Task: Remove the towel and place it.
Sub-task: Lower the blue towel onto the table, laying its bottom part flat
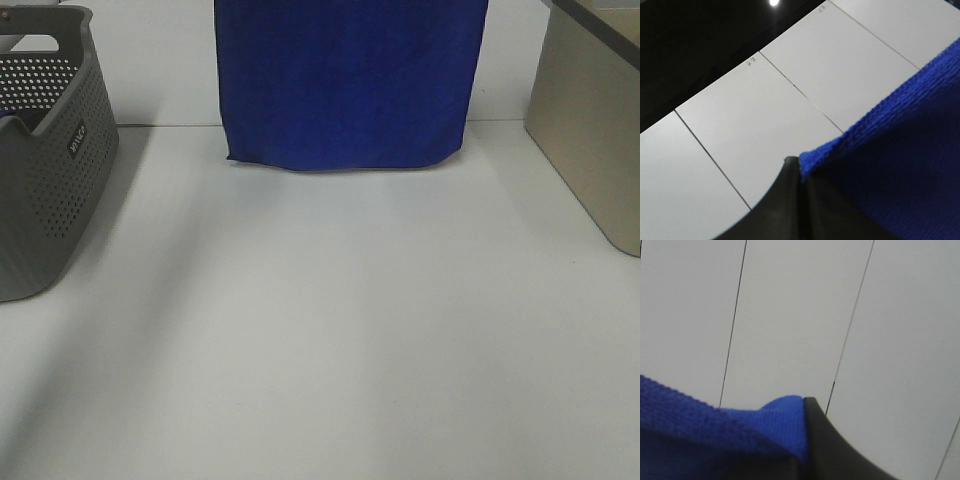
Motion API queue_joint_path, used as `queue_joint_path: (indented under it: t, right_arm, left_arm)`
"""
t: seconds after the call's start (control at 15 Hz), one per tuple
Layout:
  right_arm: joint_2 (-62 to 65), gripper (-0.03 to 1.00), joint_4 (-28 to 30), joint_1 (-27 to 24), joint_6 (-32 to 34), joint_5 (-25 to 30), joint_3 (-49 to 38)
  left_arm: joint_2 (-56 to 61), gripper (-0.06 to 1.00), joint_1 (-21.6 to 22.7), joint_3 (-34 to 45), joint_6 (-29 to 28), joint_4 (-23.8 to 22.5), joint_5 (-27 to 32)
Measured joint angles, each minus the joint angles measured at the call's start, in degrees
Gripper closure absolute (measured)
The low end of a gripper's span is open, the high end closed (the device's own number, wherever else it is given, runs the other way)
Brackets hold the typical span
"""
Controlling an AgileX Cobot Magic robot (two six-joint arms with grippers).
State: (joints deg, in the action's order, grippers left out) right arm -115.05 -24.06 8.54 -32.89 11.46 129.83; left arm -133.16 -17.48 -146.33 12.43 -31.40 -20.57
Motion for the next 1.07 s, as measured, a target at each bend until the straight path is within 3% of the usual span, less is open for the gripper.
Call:
queue_joint_path:
  t: [0.2, 0.53, 0.73, 1.07]
  right_arm:
    - [-3.7, 0.95, -3.6, 0.0, 0.0, 0.3, 4.1]
    - [-4.2, 0.95, -5.1, 0.0, 0.0, 2.8, 4.2]
    - [-4.2, 0.95, -5.3, 0.0, 0.0, 8.4, 4.2]
    - [-2.0, 0.95, -3.3, 0.0, 1.5, 22.2, 4.2]
  left_arm:
    - [-4.9, 0.94, 0.2, -8.3, -0.1, -1.4, 3.7]
    - [-5.1, 0.94, 0.5, -8.9, -0.1, -3.2, 4.7]
    - [-5.1, 0.94, 0.4, -8.9, -1.0, -3.6, 6.9]
    - [-3.2, 0.94, -4.1, -8.9, -4.8, -3.5, 25.0]
